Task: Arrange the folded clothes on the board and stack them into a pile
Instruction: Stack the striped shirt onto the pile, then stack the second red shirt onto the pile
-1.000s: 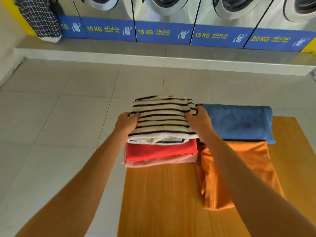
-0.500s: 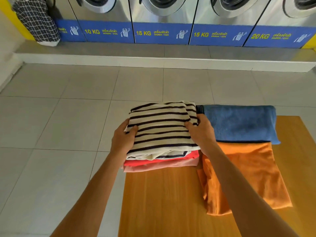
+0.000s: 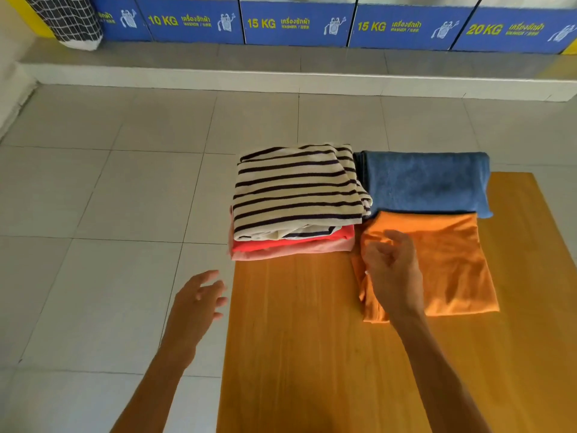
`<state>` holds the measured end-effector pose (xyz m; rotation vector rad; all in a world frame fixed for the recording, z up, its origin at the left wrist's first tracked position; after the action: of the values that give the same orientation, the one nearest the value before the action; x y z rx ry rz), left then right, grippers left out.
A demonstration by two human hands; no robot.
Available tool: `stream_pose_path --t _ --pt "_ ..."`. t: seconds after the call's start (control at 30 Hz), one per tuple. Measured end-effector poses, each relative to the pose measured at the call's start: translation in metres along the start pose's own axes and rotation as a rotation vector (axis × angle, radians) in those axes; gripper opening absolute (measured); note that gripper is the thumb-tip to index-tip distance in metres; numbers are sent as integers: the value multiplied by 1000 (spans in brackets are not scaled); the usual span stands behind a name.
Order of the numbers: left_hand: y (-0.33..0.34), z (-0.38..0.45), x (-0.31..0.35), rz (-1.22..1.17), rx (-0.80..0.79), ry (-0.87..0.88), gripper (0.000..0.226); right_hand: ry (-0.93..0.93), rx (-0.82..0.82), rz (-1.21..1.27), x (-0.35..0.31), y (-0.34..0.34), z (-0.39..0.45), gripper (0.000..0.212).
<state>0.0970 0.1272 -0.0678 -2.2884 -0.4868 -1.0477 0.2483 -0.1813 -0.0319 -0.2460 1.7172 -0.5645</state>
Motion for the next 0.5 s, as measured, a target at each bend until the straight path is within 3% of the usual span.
stream_pose_path --t 0.1,0.27,0.5 --pt "-16 -47 -34 102 -2 -30 14 29 0 -53 31 -24 -47 31" --pt "-27 -117 -75 409 -62 20 23 95 -202 -253 70 -53 -135 28" --pt "-43 -180 -115 430 32 98 23 119 -540 -343 101 -79 -221 22"
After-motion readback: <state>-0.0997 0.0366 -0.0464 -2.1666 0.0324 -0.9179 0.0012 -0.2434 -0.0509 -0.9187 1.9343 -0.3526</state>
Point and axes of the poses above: each hand's wrist, its own z-axis towards the middle knuckle, its own y-axis out of the palm, x = y × z, the point moved 3 cm from there along z, towards the middle knuckle, and after that the axes turned 7 degrees about x, right-handed, at the moved point
